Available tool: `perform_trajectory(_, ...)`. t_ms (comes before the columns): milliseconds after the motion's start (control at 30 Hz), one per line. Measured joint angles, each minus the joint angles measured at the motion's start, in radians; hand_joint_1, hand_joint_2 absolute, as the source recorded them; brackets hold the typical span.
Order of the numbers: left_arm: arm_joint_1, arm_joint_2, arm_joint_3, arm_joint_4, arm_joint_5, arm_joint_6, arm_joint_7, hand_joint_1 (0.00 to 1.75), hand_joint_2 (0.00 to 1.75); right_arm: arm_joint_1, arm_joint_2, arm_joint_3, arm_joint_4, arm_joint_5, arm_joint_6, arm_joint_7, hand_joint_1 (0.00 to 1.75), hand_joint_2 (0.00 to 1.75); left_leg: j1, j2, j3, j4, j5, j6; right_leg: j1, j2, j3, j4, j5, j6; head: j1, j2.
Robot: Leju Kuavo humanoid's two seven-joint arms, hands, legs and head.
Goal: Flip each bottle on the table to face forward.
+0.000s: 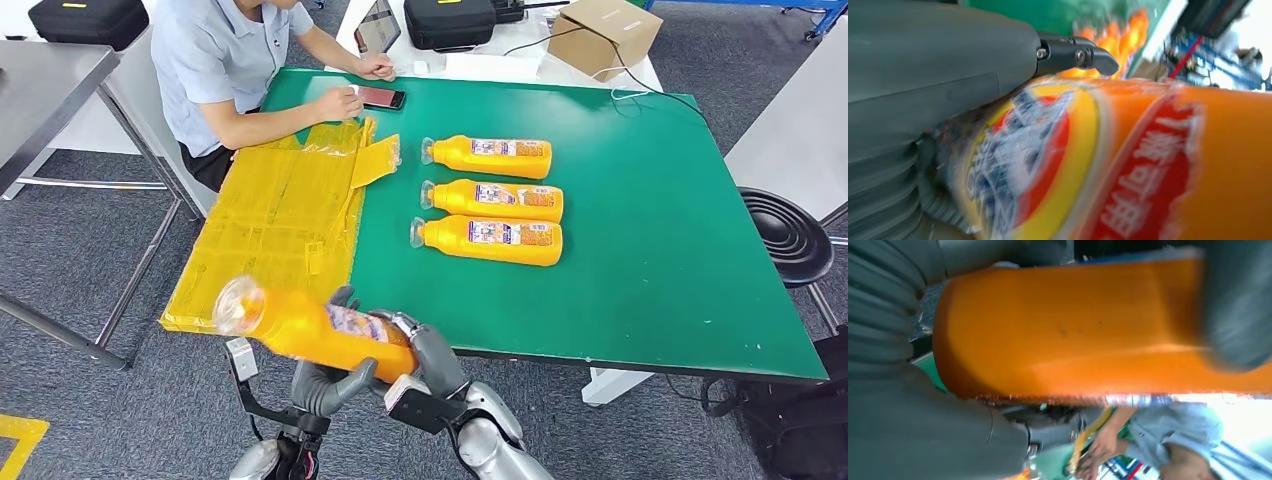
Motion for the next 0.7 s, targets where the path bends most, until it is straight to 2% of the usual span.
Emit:
perform_trajectory(267, 0.015, -0.01, 0.025, -0.024, 0.003, 0.074, 0.005, 0.0, 1.75, -0.001, -0.003, 0.046, -0.001, 0.007, 0.012, 0.015, 1.75, 1.75, 0.0, 0.0, 0.0, 0.0, 0.0, 0.0, 0.0, 0.0, 0.0, 0.0, 0.0, 0.0, 0.0, 0.0)
perform_trajectory(300, 0.02, -0.013, 0.028, -0.031, 0.002, 0.077, 0.005, 0.17, 1.75, -0.002, -0.003, 0.051, -0.001, 0.005, 0.016, 0.016, 1.75, 1.75, 0.0, 0.0, 0.0, 0.0, 0.0, 0.0, 0.0, 0.0, 0.0, 0.0, 0.0, 0.0, 0.0, 0.0)
perform_trajectory(333, 0.023, -0.015, 0.03, -0.038, 0.001, 0.076, 0.007, 0.61, 1.75, -0.003, -0.003, 0.056, -0.001, 0.003, 0.019, 0.017, 1.67, 1.75, 0.0, 0.0, 0.0, 0.0, 0.0, 0.0, 0.0, 0.0, 0.0, 0.0, 0.0, 0.0, 0.0, 0.0)
perform_trajectory(400, 0.027, -0.017, 0.032, -0.05, -0.002, 0.066, 0.014, 1.48, 1.75, -0.007, -0.003, 0.064, 0.0, -0.002, 0.026, 0.018, 1.16, 1.75, 0.0, 0.0, 0.0, 0.0, 0.0, 0.0, 0.0, 0.0, -0.001, 0.0, 0.0, 0.0, 0.0, 0.0)
perform_trajectory(433, 0.027, -0.017, 0.032, -0.054, -0.005, 0.06, 0.017, 1.75, 1.75, -0.01, -0.003, 0.067, 0.001, -0.003, 0.03, 0.019, 0.91, 1.75, 0.0, 0.0, 0.0, 0.0, 0.0, 0.0, 0.0, 0.0, -0.001, 0.0, 0.0, 0.0, 0.0, 0.0)
perform_trajectory(467, 0.027, -0.017, 0.034, -0.056, -0.01, 0.056, 0.018, 1.75, 1.75, -0.012, -0.004, 0.071, 0.002, -0.004, 0.034, 0.019, 0.73, 1.75, 0.0, 0.0, 0.0, 0.0, 0.0, 0.0, 0.0, 0.0, -0.001, 0.0, 0.0, 0.0, 0.0, 0.0)
perform_trajectory(500, 0.027, -0.018, 0.036, -0.058, -0.014, 0.054, 0.018, 1.75, 1.75, -0.014, -0.004, 0.074, 0.003, -0.005, 0.038, 0.02, 0.73, 1.75, 0.0, 0.0, 0.0, 0.0, 0.0, 0.0, 0.0, 0.0, -0.001, 0.0, 0.0, 0.0, 0.0, 0.0)
perform_trajectory(533, 0.027, -0.018, 0.037, -0.058, -0.017, 0.054, 0.018, 1.75, 1.75, -0.016, -0.004, 0.076, 0.005, -0.005, 0.039, 0.021, 0.61, 1.75, 0.0, 0.0, 0.0, 0.0, 0.0, 0.0, 0.0, 0.0, -0.001, 0.0, 0.0, 0.0, 0.0, 0.0)
perform_trajectory(633, 0.027, -0.019, 0.042, -0.06, -0.023, 0.055, 0.018, 1.75, 1.75, -0.017, -0.004, 0.082, 0.007, -0.004, 0.042, 0.023, 0.06, 1.75, 0.0, 0.0, 0.0, 0.0, 0.0, 0.0, 0.0, 0.0, -0.001, 0.0, 0.0, 0.0, 0.0, 0.0)
perform_trajectory(700, 0.024, -0.021, 0.047, -0.063, -0.024, 0.06, 0.017, 1.75, 1.75, -0.014, -0.005, 0.09, 0.008, -0.003, 0.047, 0.025, 0.0, 0.87, 0.0, 0.0, 0.0, 0.0, 0.0, 0.0, 0.0, 0.0, -0.001, 0.0, 0.0, 0.0, 0.0, 0.0)
